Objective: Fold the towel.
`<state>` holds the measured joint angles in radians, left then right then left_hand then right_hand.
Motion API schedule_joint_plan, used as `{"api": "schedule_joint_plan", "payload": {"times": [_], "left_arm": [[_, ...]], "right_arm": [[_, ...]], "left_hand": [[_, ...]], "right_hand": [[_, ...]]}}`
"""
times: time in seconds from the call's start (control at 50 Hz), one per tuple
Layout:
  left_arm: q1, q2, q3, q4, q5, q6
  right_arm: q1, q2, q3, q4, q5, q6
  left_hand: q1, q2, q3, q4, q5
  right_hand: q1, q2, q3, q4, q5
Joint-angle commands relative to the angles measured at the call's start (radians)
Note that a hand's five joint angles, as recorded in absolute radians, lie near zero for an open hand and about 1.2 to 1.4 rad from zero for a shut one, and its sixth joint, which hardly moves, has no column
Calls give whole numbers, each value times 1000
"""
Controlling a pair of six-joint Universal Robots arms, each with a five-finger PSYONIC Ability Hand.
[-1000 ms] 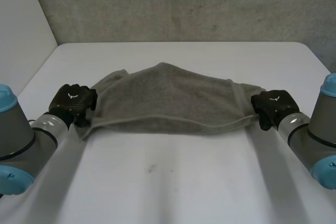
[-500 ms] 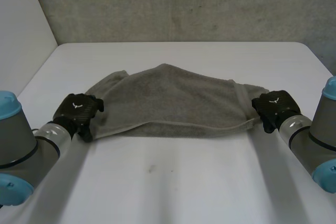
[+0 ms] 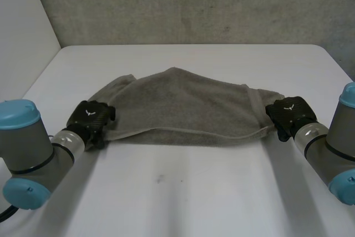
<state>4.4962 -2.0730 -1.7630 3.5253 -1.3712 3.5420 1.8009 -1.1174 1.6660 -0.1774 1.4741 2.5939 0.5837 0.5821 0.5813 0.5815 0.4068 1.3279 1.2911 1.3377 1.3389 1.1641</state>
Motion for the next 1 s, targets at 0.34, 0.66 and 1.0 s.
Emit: {"api": "schedule_joint_plan", "payload": {"times": [0.34, 0.66, 1.0], "left_arm": [[14, 34, -30, 92, -78, 21], [21, 383, -254, -22, -68, 305], [14, 782, 74, -433, -54, 206]], "right_arm": [[-2, -7, -3, 1, 3, -1], [-66, -280, -81, 350, 2, -209], [-107, -530, -528, 657, -18, -216]], "left_hand": [[602, 603, 604, 604, 604], [813, 814, 815, 815, 815], [813, 814, 815, 815, 815]], "right_hand": [[68, 105, 59, 57, 58], [68, 105, 59, 57, 58], [68, 105, 59, 57, 58]]}}
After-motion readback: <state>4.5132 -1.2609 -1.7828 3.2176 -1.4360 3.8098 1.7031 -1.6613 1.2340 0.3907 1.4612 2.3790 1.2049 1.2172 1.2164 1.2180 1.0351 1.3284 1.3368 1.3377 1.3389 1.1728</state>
